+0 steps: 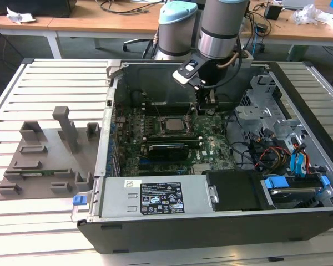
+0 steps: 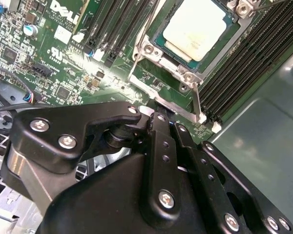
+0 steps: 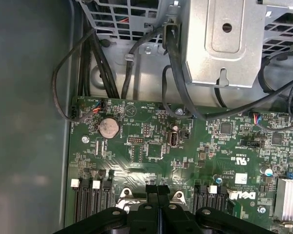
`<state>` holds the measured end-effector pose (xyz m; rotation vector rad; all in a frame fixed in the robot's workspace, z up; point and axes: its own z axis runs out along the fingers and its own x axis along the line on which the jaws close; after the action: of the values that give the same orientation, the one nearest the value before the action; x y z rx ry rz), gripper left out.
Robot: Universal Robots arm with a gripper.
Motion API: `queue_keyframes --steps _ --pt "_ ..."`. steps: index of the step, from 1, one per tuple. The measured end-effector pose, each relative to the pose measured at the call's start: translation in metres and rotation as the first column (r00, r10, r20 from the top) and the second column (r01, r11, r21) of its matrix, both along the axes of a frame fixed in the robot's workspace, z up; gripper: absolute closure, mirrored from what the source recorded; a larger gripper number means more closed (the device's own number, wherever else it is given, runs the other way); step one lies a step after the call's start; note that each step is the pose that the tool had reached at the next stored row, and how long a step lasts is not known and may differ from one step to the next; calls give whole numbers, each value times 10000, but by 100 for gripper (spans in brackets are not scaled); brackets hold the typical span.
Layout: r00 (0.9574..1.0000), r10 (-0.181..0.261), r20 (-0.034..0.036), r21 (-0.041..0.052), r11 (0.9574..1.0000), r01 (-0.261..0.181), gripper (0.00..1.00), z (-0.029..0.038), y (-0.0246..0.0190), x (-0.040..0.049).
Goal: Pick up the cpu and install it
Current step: 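Close the cpu cover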
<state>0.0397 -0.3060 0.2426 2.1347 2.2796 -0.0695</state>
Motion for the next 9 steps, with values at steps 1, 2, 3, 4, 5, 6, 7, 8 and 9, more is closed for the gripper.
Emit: queue_keyframes --steps 1,2,3,4,5,6,7,8,9 --pt "10000 0 1 1 10000 0 89 0 0 -13" --pt "10000 0 1 1 10000 0 89 -1 0 -20" --pt "10000 0 0 0 10000 0 89 -1 0 -27" --pt "10000 -1 0 1 10000 1 89 -1 0 -38" --pt "10000 1 0 1 10000 -1 89 -1 0 -48" --pt "10000 0 1 0 10000 0 89 -1 0 -58" --pt "10000 0 0 1 10000 0 89 -1 0 -67" --pt "10000 0 1 1 10000 0 89 -2 0 -71" --pt "10000 0 0 1 10000 0 89 -2 0 -76"
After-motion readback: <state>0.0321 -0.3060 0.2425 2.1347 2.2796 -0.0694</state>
